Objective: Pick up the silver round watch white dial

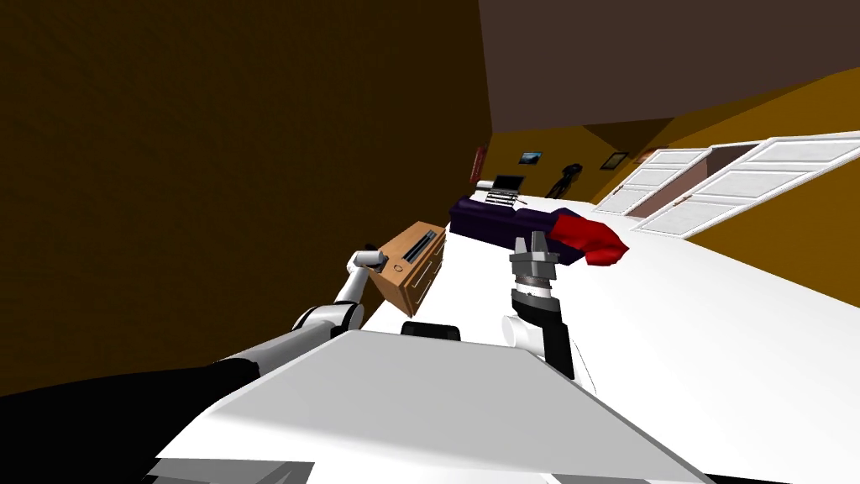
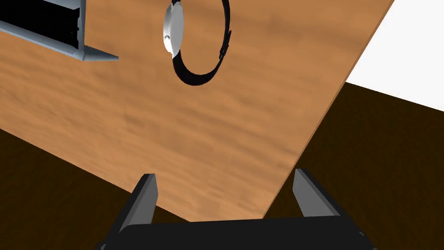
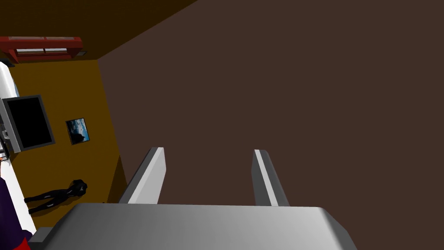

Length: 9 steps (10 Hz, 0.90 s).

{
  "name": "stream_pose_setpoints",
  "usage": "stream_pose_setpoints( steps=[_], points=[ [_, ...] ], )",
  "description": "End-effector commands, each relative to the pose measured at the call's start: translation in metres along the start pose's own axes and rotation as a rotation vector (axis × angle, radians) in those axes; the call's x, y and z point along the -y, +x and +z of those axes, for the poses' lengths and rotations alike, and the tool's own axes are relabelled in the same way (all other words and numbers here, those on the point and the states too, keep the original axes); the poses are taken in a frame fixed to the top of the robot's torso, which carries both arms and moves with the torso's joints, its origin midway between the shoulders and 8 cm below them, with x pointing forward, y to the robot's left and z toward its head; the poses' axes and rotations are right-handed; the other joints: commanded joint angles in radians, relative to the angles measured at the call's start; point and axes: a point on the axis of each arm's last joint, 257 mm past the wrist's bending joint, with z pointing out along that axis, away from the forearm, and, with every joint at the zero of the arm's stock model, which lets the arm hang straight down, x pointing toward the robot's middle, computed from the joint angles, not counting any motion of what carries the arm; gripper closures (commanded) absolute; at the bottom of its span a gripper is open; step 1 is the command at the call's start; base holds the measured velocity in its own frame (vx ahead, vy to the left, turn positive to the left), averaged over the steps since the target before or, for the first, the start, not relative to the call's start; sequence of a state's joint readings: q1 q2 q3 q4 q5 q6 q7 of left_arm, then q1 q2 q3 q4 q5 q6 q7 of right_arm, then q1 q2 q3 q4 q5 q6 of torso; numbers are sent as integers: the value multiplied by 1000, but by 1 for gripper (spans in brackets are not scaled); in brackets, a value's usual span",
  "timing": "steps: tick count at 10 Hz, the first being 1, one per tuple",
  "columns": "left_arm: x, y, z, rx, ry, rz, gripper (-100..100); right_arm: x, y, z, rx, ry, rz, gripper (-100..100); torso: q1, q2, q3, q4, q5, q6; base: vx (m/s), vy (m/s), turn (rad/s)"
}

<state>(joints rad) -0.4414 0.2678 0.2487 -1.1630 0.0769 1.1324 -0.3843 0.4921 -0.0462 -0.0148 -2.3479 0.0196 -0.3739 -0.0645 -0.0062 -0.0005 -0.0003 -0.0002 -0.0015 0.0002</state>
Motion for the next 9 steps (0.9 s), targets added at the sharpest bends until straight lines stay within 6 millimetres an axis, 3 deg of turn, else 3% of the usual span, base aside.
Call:
stream_pose_setpoints(
  steps=[1, 5, 8, 9],
  points=[
    [-9, 0, 1, -11, -37, 13, -100, 0, 0, 0, 0, 0, 0, 0, 0, 0, 0, 0, 0, 0, 20, -75, -52],
    [-35, 2, 2, -46, -170, 68, -100, 0, 0, 0, 0, 0, 0, 0, 0, -1, 0, 0, 0, 0, 32, -91, -137],
    [-41, 3, 2, -55, -197, 82, -100, 0, 0, 0, 0, 0, 0, 0, 1, -1, -1, 0, 0, -1, 42, -58, -83],
    [-41, 3, 1, -57, -201, 84, 0, 0, 0, 0, 0, 0, 0, 0, 4, 0, 0, 0, 1, -1, 5, -7, 6]
  ],
)
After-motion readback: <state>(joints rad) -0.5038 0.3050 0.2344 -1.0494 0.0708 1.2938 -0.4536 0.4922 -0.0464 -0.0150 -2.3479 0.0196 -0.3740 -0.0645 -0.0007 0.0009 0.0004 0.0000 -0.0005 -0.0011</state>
